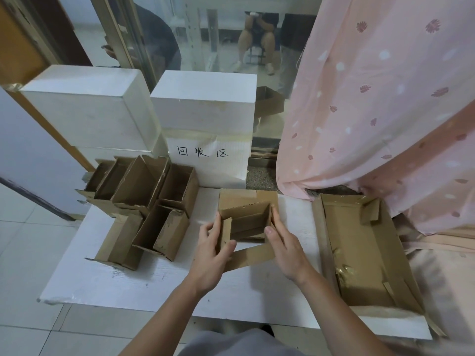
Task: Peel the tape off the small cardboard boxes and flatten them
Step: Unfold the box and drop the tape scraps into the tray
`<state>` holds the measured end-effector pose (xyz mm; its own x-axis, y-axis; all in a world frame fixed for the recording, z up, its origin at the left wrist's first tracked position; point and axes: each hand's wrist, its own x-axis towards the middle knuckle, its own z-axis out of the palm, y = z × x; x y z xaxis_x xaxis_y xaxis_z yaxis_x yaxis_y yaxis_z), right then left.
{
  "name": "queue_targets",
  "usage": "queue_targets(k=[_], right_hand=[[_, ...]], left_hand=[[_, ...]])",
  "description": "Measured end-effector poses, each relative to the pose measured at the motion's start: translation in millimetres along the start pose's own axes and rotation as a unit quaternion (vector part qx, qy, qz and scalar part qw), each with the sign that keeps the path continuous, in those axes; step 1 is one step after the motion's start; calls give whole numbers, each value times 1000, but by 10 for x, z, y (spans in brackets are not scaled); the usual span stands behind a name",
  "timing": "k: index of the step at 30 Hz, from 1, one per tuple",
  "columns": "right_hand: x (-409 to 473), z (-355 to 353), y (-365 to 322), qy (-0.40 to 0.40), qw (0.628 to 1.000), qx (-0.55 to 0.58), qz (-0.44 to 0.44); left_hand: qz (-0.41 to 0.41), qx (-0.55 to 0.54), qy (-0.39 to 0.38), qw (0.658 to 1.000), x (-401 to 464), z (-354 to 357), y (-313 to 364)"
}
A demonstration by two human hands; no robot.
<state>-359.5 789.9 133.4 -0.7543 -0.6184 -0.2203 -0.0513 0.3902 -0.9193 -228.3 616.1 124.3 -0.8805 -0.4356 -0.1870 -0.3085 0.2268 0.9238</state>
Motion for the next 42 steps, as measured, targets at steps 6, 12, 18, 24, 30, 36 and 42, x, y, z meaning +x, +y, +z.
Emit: queue_targets(k=[6,12,18,24,30,36,42], right_hand=[[53,-28,17,34,994,99,13],[58,-39,74,59,992,108,33],[52,-106,103,61,979,179,73],[40,-149,154,27,973,220,72],[-47,-128,77,-2,986,163,29],[-77,-57,100,10,999,35,-15],[-59,-68,169,16,999,-34,-27]], left_hand=[[4,-24,-34,999,-34,-30,67],[25,-18,-42,999,-41,-5,101],[27,23,-39,999,-17,23,139],[26,40,-7,999,10,58,117],[20,-35,71,997,42,80,275],[11,-78,147,986,67,137,429],[19,-43,197,979,85,141,525]])
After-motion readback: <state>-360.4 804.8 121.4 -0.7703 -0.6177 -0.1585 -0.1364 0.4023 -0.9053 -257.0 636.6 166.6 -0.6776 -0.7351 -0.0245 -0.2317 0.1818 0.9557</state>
